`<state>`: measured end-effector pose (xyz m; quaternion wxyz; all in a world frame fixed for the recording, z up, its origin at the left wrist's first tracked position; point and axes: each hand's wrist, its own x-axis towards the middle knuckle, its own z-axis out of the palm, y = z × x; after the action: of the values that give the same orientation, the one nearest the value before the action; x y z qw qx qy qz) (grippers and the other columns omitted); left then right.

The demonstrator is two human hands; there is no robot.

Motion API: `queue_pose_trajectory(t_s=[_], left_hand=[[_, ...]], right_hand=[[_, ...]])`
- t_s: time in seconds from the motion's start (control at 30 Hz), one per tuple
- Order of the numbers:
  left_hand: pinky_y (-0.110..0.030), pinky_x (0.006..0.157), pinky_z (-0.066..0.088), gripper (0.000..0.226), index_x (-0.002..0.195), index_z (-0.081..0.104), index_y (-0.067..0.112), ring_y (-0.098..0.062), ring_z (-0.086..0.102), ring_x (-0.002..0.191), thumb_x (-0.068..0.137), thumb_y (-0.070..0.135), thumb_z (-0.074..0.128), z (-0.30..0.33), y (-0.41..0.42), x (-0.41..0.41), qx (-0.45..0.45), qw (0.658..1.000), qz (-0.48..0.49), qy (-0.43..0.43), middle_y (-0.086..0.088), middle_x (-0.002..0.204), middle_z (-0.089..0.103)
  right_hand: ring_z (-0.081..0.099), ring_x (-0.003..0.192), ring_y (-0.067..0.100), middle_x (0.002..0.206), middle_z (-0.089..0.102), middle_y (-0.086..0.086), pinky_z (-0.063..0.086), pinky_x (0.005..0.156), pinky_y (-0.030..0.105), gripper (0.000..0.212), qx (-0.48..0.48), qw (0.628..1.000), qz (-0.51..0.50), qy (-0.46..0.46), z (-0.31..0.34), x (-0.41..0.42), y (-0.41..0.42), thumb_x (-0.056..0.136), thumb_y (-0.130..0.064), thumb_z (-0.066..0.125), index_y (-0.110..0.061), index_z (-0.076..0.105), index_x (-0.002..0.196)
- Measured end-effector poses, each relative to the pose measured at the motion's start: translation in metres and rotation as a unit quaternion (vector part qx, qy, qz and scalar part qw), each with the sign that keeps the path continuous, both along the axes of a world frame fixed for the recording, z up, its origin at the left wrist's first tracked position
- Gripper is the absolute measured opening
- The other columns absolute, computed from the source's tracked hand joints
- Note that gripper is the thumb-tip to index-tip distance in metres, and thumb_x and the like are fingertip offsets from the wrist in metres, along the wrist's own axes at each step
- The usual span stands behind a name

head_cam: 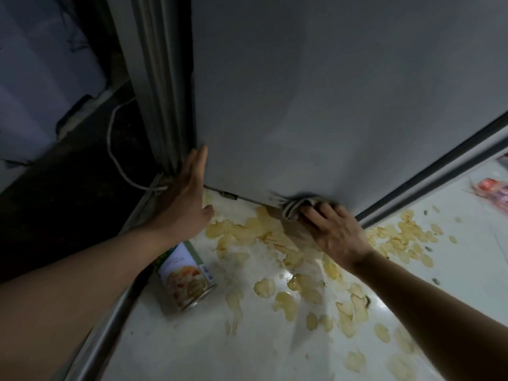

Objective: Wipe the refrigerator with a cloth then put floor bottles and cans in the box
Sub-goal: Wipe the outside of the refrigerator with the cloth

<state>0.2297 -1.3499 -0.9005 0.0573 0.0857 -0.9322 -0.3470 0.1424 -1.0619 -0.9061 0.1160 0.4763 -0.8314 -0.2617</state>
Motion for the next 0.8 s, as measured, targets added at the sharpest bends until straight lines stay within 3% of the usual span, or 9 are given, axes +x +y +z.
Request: queue_pose_trajectory(t_s=[0.1, 0.2, 0.33, 0.43, 0.57, 0.7, 0.8], left_hand=[[-0.022, 0.100, 0.027, 0.104, 0.148, -0.012, 0.026, -0.018, 0.018, 0.142, 0.081, 0.011, 0.066, -0.001, -0.004, 0.000, 0.006, 1.000, 0.007, -0.003, 0.003, 0.159, 0.000], [-0.020, 0.101, 0.021, 0.104, 0.147, -0.014, 0.029, -0.015, 0.015, 0.143, 0.082, 0.012, 0.065, -0.001, -0.009, 0.002, 0.027, 0.999, 0.003, -0.024, 0.005, 0.159, 0.002], [-0.021, 0.102, 0.021, 0.104, 0.147, -0.014, 0.029, -0.015, 0.015, 0.143, 0.082, 0.015, 0.065, -0.003, -0.015, 0.003, 0.022, 0.999, 0.001, -0.045, 0.002, 0.158, 0.006], [-0.021, 0.106, 0.020, 0.098, 0.148, -0.013, 0.027, -0.014, 0.015, 0.143, 0.084, 0.010, 0.060, -0.004, -0.023, 0.002, 0.042, 0.998, -0.011, -0.038, 0.002, 0.158, 0.006], [-0.020, 0.105, 0.022, 0.089, 0.148, -0.009, 0.025, -0.010, 0.019, 0.142, 0.085, -0.002, 0.048, -0.007, -0.032, -0.002, 0.098, 0.994, -0.015, -0.040, 0.009, 0.157, 0.011], [-0.019, 0.102, 0.025, 0.085, 0.149, -0.005, 0.025, -0.011, 0.022, 0.142, 0.087, -0.002, 0.047, -0.007, -0.037, -0.004, 0.120, 0.991, -0.020, -0.053, 0.009, 0.157, 0.014], [-0.025, 0.106, 0.029, 0.083, 0.149, 0.001, 0.024, -0.020, 0.032, 0.138, 0.086, 0.005, 0.051, -0.005, -0.042, -0.002, 0.060, 0.997, -0.007, -0.039, -0.002, 0.154, 0.027]], right_hand=[[0.057, 0.087, 0.025, 0.116, 0.060, 0.005, 0.051, 0.069, 0.037, 0.054, 0.003, 1.000, -0.015, 0.011, 0.001, 0.000, 0.006, 0.065, -0.011, 0.079, -0.018, 0.066, 0.116], [0.056, 0.086, 0.023, 0.112, 0.061, 0.003, 0.048, 0.068, 0.034, 0.044, -0.034, 0.999, 0.019, 0.032, 0.000, 0.004, -0.035, 0.069, -0.011, 0.065, -0.019, 0.069, 0.111], [0.053, 0.096, 0.018, 0.122, 0.054, -0.004, 0.045, 0.076, 0.030, 0.046, -0.056, 0.998, 0.032, 0.008, -0.004, 0.009, -0.099, 0.078, -0.024, 0.056, -0.026, 0.060, 0.123], [0.049, 0.095, 0.021, 0.125, 0.053, -0.002, 0.044, 0.074, 0.033, 0.052, -0.049, 0.997, 0.051, 0.038, 0.001, 0.005, -0.079, 0.074, -0.020, 0.062, -0.024, 0.059, 0.125], [0.040, 0.089, 0.027, 0.121, 0.043, 0.009, 0.032, 0.071, 0.036, 0.042, -0.104, 0.986, 0.094, 0.095, -0.001, -0.007, -0.034, 0.080, -0.007, 0.059, -0.013, 0.062, 0.122], [0.050, 0.086, 0.027, 0.115, 0.058, 0.010, 0.042, 0.068, 0.037, 0.037, -0.137, 0.983, 0.102, 0.071, -0.002, -0.003, -0.096, 0.090, -0.009, 0.040, -0.012, 0.066, 0.115], [0.056, 0.086, 0.024, 0.118, 0.063, 0.004, 0.045, 0.067, 0.032, 0.037, -0.130, 0.983, 0.113, 0.057, -0.002, 0.005, -0.163, 0.085, -0.022, 0.053, -0.018, 0.065, 0.119]])
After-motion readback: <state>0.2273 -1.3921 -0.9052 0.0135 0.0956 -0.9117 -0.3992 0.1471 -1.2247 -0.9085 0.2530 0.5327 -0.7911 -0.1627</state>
